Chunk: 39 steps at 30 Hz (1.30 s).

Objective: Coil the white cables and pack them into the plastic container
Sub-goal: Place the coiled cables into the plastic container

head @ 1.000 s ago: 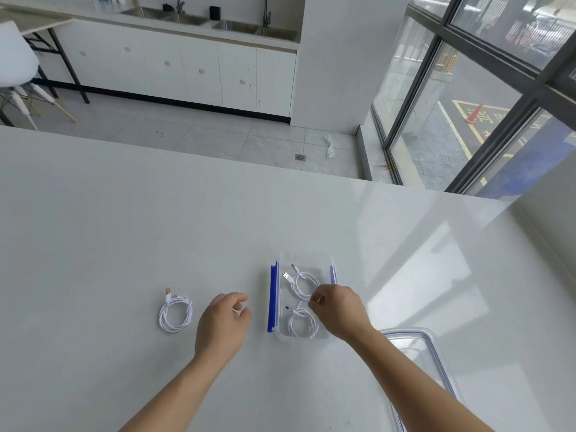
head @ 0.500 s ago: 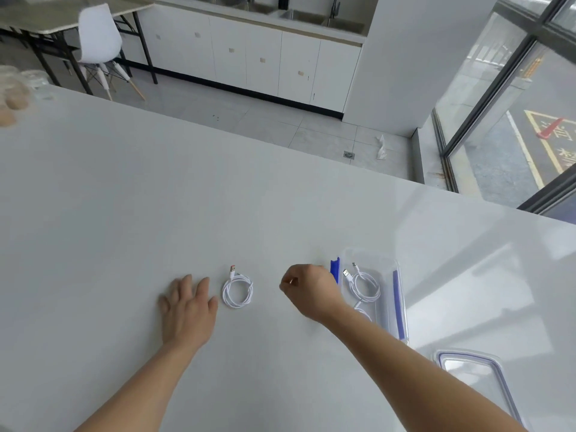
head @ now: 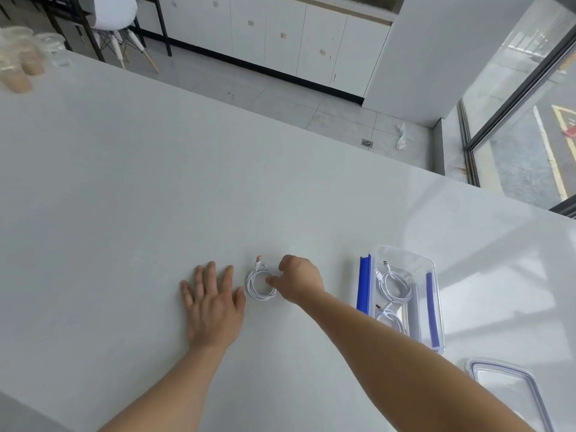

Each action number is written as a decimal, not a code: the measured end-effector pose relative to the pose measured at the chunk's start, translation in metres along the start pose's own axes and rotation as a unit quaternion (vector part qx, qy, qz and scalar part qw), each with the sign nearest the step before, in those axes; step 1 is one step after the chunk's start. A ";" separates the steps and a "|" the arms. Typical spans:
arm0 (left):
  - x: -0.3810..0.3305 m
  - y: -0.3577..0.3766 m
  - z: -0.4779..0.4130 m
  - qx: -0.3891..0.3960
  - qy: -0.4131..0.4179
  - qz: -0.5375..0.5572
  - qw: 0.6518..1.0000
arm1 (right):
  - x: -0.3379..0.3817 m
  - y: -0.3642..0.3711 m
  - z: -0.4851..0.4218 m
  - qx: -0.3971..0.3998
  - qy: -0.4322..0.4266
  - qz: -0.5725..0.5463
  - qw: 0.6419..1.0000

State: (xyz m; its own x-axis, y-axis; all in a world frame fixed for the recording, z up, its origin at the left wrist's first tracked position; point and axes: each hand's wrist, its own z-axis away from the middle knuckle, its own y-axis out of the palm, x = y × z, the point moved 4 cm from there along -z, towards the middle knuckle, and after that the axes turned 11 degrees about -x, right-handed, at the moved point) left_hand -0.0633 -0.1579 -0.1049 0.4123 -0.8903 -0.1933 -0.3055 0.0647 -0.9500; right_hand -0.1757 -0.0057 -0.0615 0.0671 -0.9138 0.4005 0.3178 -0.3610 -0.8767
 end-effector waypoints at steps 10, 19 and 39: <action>0.001 0.001 0.001 -0.012 -0.003 -0.002 1.000 | 0.004 0.010 0.000 -0.018 0.025 0.000 1.000; 0.001 0.003 0.001 -0.021 -0.002 0.002 1.000 | -0.007 -0.002 0.009 -0.028 0.031 -0.020 0.999; -0.003 -0.003 0.003 0.011 -0.014 0.002 1.000 | -0.083 -0.126 0.070 -0.206 0.057 -0.152 0.965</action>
State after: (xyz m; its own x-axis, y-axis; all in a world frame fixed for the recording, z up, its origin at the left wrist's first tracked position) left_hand -0.0614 -0.1543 -0.1022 0.4342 -0.8774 -0.2041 -0.2890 0.0789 -0.9541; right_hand -0.1553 0.1286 0.0339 -0.0829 -0.7604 0.6441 -0.0973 -0.6371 -0.7646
